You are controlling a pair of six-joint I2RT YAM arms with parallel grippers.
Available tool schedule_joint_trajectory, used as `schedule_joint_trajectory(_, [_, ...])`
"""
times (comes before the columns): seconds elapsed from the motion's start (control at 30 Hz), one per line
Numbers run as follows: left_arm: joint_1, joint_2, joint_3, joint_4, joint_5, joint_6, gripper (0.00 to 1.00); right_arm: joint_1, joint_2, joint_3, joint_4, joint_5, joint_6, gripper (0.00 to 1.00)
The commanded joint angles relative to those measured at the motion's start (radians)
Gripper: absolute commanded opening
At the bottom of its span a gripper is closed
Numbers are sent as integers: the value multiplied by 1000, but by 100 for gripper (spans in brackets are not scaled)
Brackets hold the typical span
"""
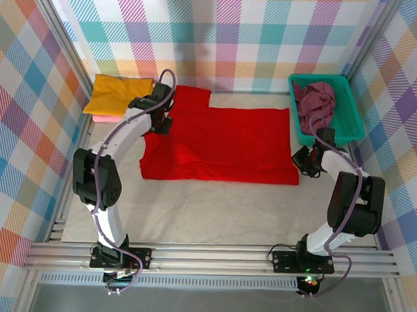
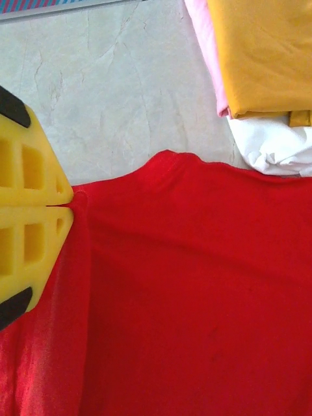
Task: Fold and stack the t-shirts
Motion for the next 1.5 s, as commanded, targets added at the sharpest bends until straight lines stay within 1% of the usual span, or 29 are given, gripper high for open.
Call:
schedule_joint_trajectory(0.0, [11,26,58,-31,-34,28,0,6,13,23,21,20,13,0])
schedule_joint_trajectory(0.47, [13,49,75,-34,-78,39,0,20,55,73,36,8,33,0])
schedule_joint_trajectory(0.5, [14,52,78,-29,-85,42,0,20,58,79,29,13,39,5])
schedule_joint_trajectory(0.53, [14,59,89,-31,-87,45,0,19,61,88,26,18,42,14])
schedule_joint_trajectory(0.57, [14,67,101,-34,-88,49,0,20,62,95,28,17,43,18])
schedule_joint_trajectory(0.63, [16,97,142,-39,-103,50,2,20,60,121,23,7,47,19])
schedule_joint_trajectory(0.67, [16,115,169,-48,-103,51,7,20,57,136,13,7,47,22])
schedule_joint_trajectory(0.7, [16,138,205,-61,-105,54,15,20,48,152,1,12,48,25])
schedule_joint_trajectory(0.73, [17,159,238,-74,-111,53,28,19,39,161,-6,18,46,26])
schedule_joint_trajectory(0.77, [16,182,279,-90,-120,52,39,20,22,166,-11,22,43,26])
schedule_joint_trajectory(0.8, [16,200,321,-111,-124,45,44,21,6,168,-17,22,39,27])
schedule_joint_trajectory(0.87, [16,199,363,-128,-128,7,47,21,-32,166,-30,11,27,27])
schedule_joint_trajectory(0.97, [16,113,301,-64,-38,-25,48,31,-119,117,-15,-19,6,28])
schedule_joint_trajectory(1.0, [16,82,284,-53,-20,-45,49,37,-149,98,-16,-24,-7,28])
schedule_joint_trajectory(1.03, [16,58,278,-64,-8,-71,52,42,-176,83,-20,-32,-20,29])
schedule_joint_trajectory(1.07, [16,42,274,-84,9,-96,52,48,-198,69,-23,-42,-34,30])
schedule_joint_trajectory(1.13, [16,-2,217,-104,76,-151,52,62,-242,36,-30,-49,-55,30])
schedule_joint_trajectory(1.27, [14,-128,-74,16,242,-288,55,106,-329,-50,-18,-42,-96,30])
schedule_joint_trajectory(1.37, [13,-158,-222,97,265,-357,56,142,-377,-108,32,-52,-118,30])
schedule_joint_trajectory(1.4, [13,-162,-263,130,264,-377,59,164,-390,-125,55,-65,-141,30])
schedule_joint_trajectory(1.43, [14,-155,-288,150,266,-392,60,194,-400,-134,76,-69,-175,31])
schedule_joint_trajectory(1.47, [14,-138,-296,161,279,-400,60,228,-409,-140,94,-75,-218,34])
